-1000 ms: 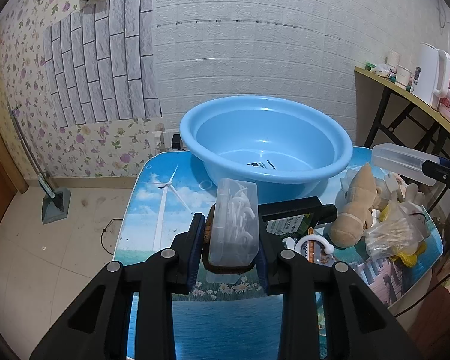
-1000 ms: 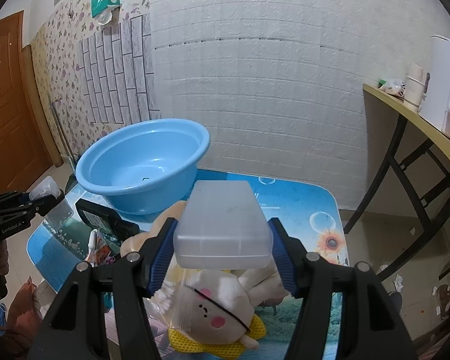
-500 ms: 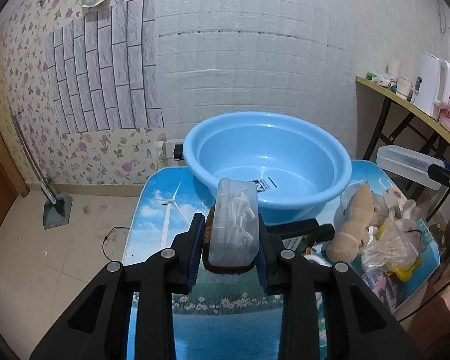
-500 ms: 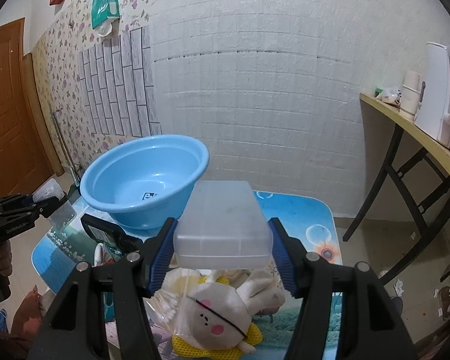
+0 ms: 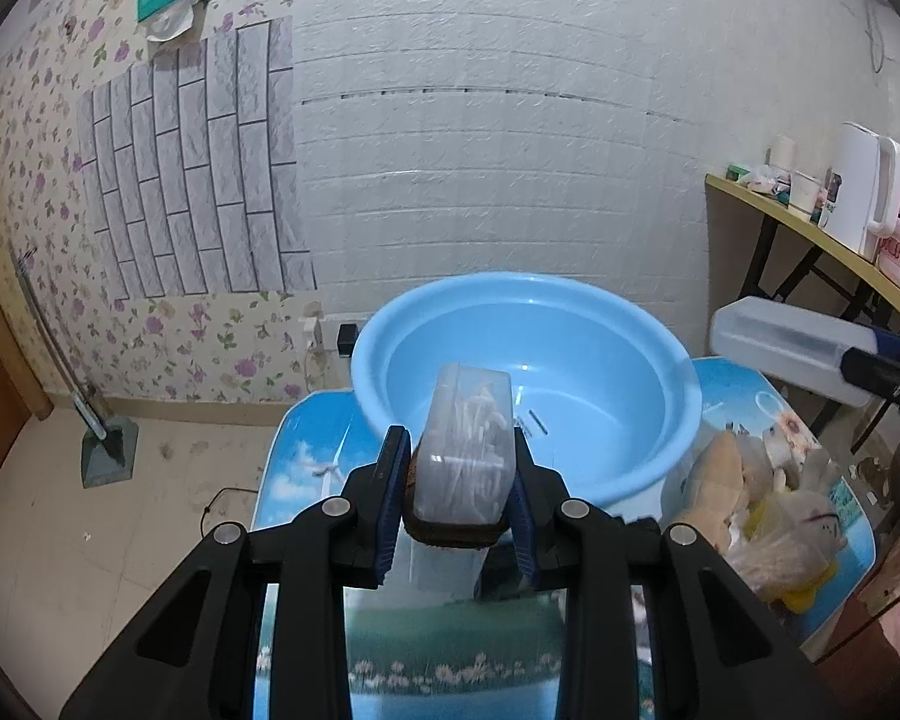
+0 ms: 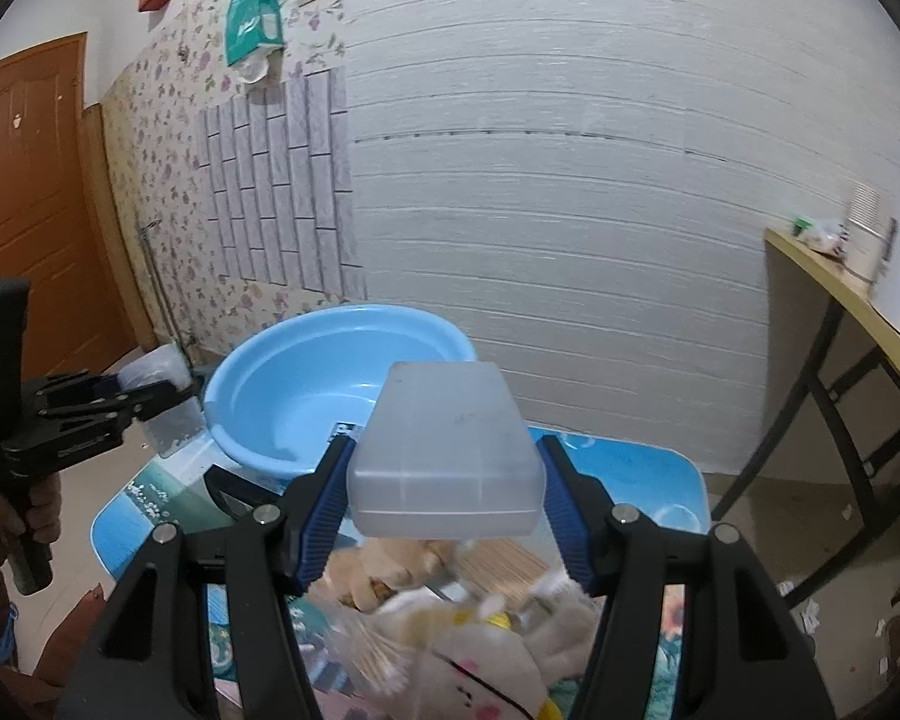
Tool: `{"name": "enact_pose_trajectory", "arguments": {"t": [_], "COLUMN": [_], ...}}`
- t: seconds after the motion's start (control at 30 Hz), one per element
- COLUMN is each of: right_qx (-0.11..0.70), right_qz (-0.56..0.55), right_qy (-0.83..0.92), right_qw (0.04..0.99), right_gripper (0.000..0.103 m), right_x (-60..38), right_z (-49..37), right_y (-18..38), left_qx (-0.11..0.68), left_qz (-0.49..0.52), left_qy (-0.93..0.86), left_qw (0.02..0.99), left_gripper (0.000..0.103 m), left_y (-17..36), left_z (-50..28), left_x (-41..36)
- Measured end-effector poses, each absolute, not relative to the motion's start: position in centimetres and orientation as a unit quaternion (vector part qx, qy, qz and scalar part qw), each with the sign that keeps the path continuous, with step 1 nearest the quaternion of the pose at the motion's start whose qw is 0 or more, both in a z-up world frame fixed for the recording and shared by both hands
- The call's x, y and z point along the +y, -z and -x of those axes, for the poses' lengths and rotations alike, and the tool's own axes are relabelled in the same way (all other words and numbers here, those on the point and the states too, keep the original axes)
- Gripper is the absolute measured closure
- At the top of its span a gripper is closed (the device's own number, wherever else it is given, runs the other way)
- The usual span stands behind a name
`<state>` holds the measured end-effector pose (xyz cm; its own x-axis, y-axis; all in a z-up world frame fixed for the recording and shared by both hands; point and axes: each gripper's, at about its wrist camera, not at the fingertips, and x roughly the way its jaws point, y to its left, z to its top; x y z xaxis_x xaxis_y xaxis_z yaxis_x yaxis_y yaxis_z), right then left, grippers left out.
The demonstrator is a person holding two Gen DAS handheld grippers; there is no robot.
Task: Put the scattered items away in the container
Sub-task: 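Carry both held boxes over the light-blue basin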
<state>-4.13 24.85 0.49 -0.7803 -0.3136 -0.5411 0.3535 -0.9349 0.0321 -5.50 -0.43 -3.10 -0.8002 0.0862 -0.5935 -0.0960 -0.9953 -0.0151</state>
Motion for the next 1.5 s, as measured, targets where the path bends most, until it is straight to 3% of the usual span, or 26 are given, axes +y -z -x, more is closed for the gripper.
{"name": "enact_pose_trajectory", "arguments": {"t": [0.53,1.5], "right_qx": [0.028,0.077], "right_qz": [-0.324,-0.385], "right_qy": [0.928,0.902], "right_qw": [0.182,0.180], "right_gripper": [0.043,0.043], "right_x": [20.1,16.2], "right_z": [8.1,12.8], "right_y": [1.0,4.7], "left_qx": [0.013,0.043], "left_qz": [0.301,0.379], "left_qy": [-0.948,-0.909], "left_qw": [0.105,0.167], "left_gripper": [0.074,0.073], "left_y": [-0.3,7.8], "left_z": [9.8,16.6], "left_x": [-0.7,3.2]}}
